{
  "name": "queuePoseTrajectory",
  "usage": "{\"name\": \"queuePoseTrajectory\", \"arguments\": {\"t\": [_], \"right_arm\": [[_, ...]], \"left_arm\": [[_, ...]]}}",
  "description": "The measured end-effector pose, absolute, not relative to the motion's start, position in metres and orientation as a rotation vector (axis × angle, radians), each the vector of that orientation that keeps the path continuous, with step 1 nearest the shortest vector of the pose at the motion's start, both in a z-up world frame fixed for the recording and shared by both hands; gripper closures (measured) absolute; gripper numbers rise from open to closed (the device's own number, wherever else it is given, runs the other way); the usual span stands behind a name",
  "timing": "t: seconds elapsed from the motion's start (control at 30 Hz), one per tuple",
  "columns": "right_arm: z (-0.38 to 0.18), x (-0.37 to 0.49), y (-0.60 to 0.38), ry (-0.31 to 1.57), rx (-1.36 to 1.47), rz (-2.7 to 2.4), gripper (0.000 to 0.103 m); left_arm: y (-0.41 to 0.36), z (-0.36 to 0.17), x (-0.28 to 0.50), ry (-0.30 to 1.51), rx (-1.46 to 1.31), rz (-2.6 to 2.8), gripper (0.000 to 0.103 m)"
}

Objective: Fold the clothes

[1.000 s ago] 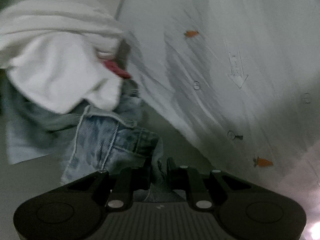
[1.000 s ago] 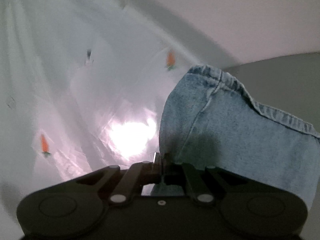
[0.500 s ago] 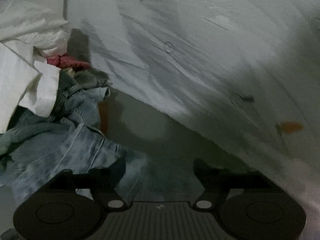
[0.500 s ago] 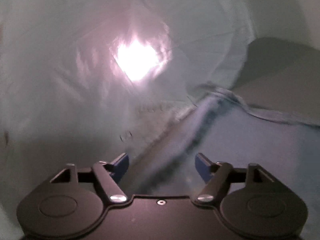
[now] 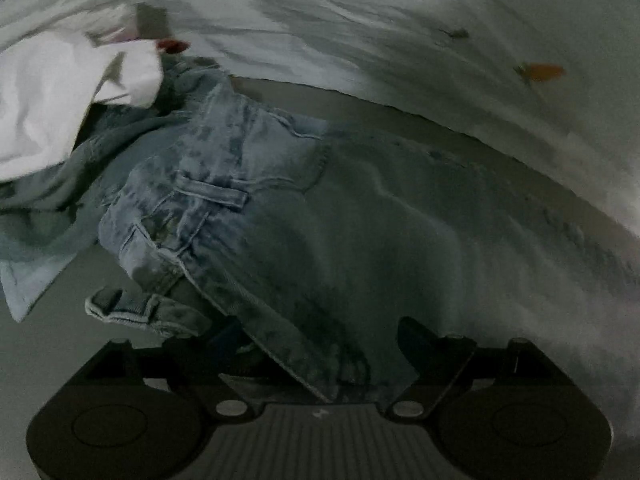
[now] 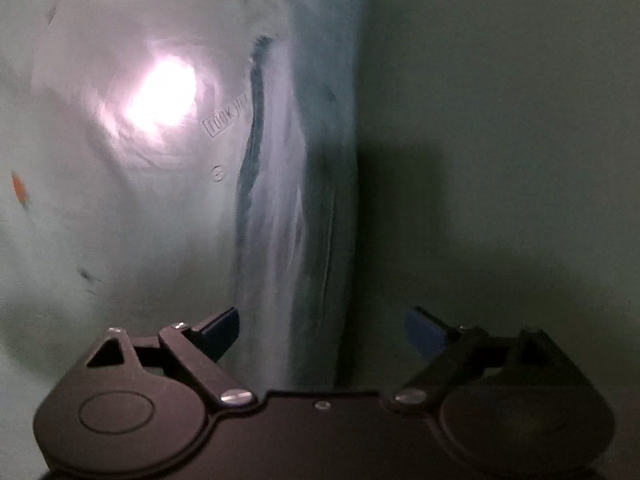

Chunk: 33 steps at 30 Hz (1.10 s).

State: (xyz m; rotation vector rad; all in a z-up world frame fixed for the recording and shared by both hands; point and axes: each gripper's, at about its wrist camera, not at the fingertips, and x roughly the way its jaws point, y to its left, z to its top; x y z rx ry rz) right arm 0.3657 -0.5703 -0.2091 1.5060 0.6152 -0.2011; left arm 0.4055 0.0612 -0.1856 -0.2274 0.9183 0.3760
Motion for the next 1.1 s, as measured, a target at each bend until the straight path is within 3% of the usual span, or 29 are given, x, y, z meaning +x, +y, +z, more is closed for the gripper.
{"name": "queuePoseTrajectory", "arguments": {"t": [0.2,0.27,0.57,0.67,0.8,1.1], "right_arm": [[-0.230,0.388,-0.542,0.561,1.596,-0.143,0.006],[-0.229,0.398,-0.535,0.537,1.635,-0.103,0.006],[-0.174,0.427,-0.494,0.389,1.723,0.252,0.007],[-0.162,0.429,-0.492,0.483,1.585,0.164,0.007],[-0.188,0.408,-0.503,0.626,1.535,-0.028,0.007],[-0.205,0.408,-0.518,0.649,1.486,-0.118,0.002]], "left_arm": [[0.067,-0.194,0.403,0.949,-0.213,0.302,0.013],[0.067,-0.197,0.405,0.967,-0.206,0.267,0.006],[0.052,-0.214,0.417,1.009,-0.081,0.247,0.000],[0.048,-0.217,0.424,1.020,-0.064,0.265,0.000],[0.047,-0.220,0.423,1.008,-0.055,0.263,0.000],[0.049,-0.223,0.428,1.026,-0.053,0.270,0.000]]}}
